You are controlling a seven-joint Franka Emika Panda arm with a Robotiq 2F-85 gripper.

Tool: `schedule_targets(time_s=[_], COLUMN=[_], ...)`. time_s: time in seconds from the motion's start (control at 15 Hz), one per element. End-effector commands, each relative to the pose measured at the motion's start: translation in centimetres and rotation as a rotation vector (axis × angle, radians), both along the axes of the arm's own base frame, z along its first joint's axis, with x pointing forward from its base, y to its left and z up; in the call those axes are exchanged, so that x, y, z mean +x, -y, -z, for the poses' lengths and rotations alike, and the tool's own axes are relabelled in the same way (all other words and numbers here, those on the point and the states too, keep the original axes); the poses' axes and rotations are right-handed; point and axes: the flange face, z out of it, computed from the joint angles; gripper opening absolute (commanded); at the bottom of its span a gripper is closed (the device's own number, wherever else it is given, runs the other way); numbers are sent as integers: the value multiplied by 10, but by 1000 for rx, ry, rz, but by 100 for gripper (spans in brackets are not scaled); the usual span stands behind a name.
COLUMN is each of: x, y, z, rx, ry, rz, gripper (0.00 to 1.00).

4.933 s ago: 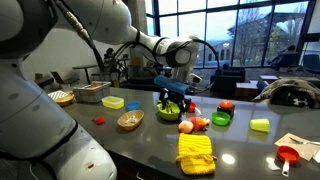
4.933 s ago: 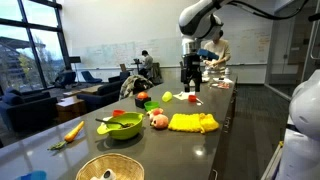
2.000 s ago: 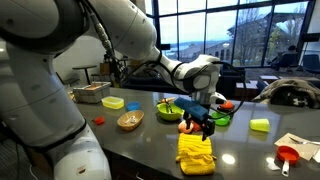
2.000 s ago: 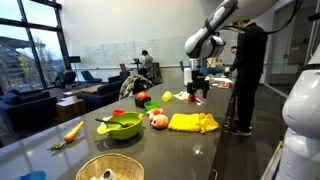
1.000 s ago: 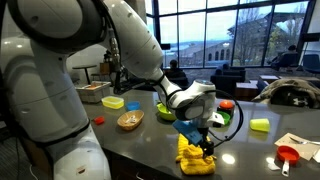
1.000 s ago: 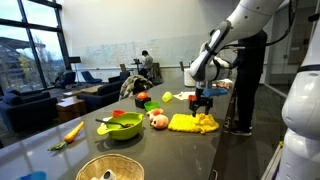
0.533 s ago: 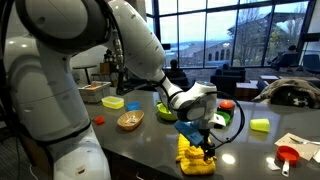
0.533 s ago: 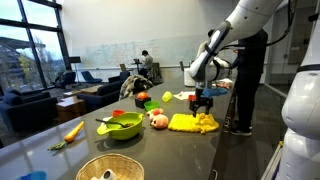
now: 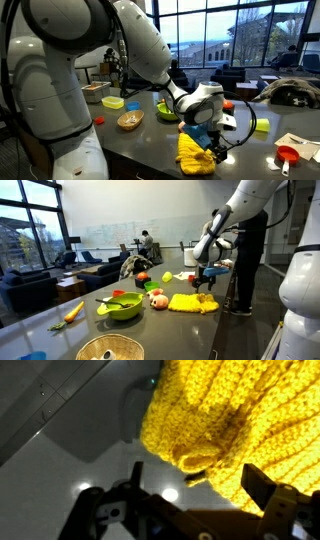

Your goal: Fold the yellow towel twice

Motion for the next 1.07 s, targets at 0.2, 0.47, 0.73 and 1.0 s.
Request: schedule_targets(time_s=[0.2,0.47,0.73,1.0], x=[0,-4,-7,-10], y=[15,22,25,28], z=[12,22,27,29], rx=[-43,-43,-25,1], ry=[-18,-47,-67,-84], rz=[68,102,122,151], gripper=[100,100,73,44])
